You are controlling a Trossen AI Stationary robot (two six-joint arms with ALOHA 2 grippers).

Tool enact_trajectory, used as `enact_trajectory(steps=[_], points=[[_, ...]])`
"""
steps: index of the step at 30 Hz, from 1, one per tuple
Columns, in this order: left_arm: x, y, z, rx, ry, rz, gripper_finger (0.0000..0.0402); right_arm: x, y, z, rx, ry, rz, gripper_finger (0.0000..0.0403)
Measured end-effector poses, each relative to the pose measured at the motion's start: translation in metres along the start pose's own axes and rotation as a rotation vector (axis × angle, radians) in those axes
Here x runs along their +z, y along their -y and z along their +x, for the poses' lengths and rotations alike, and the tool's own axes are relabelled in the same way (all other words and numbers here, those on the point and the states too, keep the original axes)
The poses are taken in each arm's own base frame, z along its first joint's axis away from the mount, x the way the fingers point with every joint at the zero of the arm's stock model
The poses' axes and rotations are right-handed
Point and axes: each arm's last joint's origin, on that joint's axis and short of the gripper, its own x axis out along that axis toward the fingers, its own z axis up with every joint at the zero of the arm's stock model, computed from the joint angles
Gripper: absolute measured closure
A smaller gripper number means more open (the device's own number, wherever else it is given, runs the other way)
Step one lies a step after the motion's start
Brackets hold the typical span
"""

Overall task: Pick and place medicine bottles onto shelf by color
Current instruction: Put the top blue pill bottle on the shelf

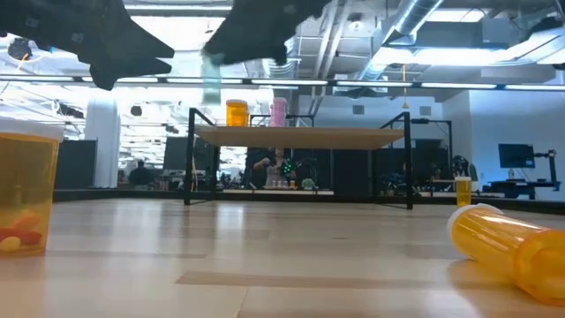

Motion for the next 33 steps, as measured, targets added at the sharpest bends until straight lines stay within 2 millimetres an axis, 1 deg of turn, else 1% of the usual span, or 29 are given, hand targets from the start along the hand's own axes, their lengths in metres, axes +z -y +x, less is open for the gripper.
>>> enact_trajectory(steps=[4,7,9,14,17,21,24,28,31,33], points=[[0.0,0.0,0.0,-0.001,0.0,-0.001,0.0221,0.017,0.017,-0.032,-0.029,0.04,-0.005,0.0269],[0.0,0.0,0.0,-0.014,-0.005,-0.003,0.0221,0.02,0.03,-0.054,-0.053,0.075,0.003,0.0269],[0.0,0.0,0.0,-0.017,-0.006,-0.007,0.0221,0.016,0.039,-0.066,-0.073,0.084,0.015,0.0267],[0.0,0.0,0.0,-0.016,-0.007,-0.01,0.0221,-0.006,0.063,-0.095,-0.125,0.138,0.064,0.0265],[0.0,0.0,0.0,-0.009,-0.004,-0.012,0.0221,-0.012,0.08,-0.114,-0.174,0.201,0.103,0.0265],[0.001,0.001,0.0,-0.011,0.004,-0.023,0.0221,-0.012,0.108,-0.135,-0.303,0.231,0.145,0.0263],[0.001,0.001,0.0,-0.011,0.006,-0.021,0.0221,-0.013,0.131,-0.144,-0.373,0.249,0.169,0.0259],[0.001,0.001,0.0,-0.011,0.007,-0.02,0.0221,-0.018,0.162,-0.15,-0.46,0.242,0.207,0.0257],[0.001,0.001,0.0,-0.011,0.007,-0.02,0.0221,-0.024,0.183,-0.145,-0.505,0.229,0.234,0.0258],[0.001,0.001,0.0,-0.011,0.007,-0.02,0.0221,-0.033,0.197,-0.14,-0.525,0.189,0.256,0.0258]])
